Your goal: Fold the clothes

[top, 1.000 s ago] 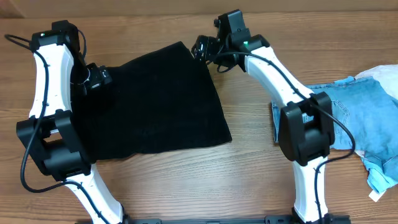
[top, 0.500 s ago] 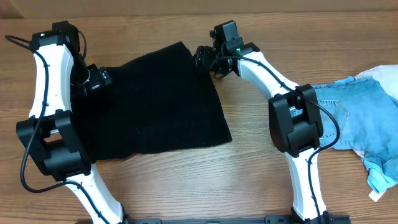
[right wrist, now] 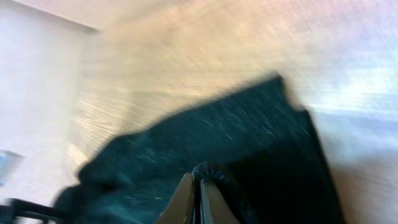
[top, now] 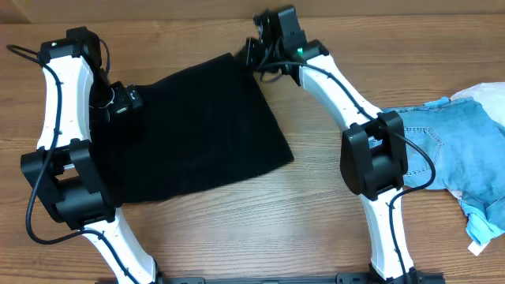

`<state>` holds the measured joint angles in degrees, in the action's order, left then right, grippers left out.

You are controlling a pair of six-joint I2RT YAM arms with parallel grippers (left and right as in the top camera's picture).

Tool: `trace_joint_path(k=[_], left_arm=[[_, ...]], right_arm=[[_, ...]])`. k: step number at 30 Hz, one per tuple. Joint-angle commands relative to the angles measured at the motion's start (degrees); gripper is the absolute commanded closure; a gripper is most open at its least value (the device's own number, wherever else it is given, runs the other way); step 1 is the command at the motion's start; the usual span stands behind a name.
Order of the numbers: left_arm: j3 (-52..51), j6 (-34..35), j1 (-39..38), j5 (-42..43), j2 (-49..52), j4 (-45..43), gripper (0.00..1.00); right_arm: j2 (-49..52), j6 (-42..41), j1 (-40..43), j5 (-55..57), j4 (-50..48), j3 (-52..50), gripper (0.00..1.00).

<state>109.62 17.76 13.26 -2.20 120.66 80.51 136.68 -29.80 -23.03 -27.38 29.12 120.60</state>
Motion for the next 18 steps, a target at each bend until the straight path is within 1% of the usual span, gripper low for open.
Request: trace_joint_path(k=[1, 5, 6, 7, 12, 13, 14, 15, 16, 17, 18], left_arm=[[1.1, -1.1, 0.3, 0.1, -1.7, -0.2, 0.0], [1.1, -1.1, 0.3, -1.4, -1.7, -0.7, 0.0], [1.1, -1.0, 0.3, -1.4, -1.7, -1.0, 0.0], [1.1, -1.0, 0.3, -1.4, -1.7, -1.3, 0.01], [1.1, -1.0, 0.2, -1.4, -1.7, -1.3, 0.01], [1.1, -1.0, 0.2, -1.4, -1.7, -1.3, 0.01], [1.1, -1.0, 0.2, -1.4, -1.7, -1.4, 0.01], [1.1, -1.0, 0.2, -1.4, -1.7, -1.4, 0.01], [1.1, -1.0, 0.2, -1.4, -1.7, -1.4, 0.01], [1.1, -1.0, 0.2, -1.4, -1.7, -1.4, 0.0], [1.1, -1.1, 0.2, -1.4, -1.7, -1.4, 0.0]], right_arm=[[-2.1, -1.9, -0.4, -0.2, -2.2, 3.6, 0.96], [-2.1, -2.4, -0.5, 5.3, -5.3, 3.6, 0.96], [-1.7, -3.4, -0.5, 9.8, -5.0, 3.5, 0.96], [-1.0, -3.4, -0.5, 11.4, -4.9, 3.5, 0.96], [5.0, -5.2, -0.4, 12.8, -4.9, 3.5, 0.95], [6.3, -5.4, -0.4, 12.8, -4.3, 3.5, 0.92], [7.0, -5.4, -0.4, 12.6, -3.6, 3.5, 0.8], [7.4, -5.4, -0.4, 12.6, -2.6, 3.5, 0.55], [7.7, -4.6, -0.4, 14.4, 0.6, 3.5, 0.09], [7.6, -3.3, -0.2, 15.2, 2.2, 3.6, 0.0], [6.7, -2.5, 0.6, 16.2, 5.3, 4.0, 0.0]])
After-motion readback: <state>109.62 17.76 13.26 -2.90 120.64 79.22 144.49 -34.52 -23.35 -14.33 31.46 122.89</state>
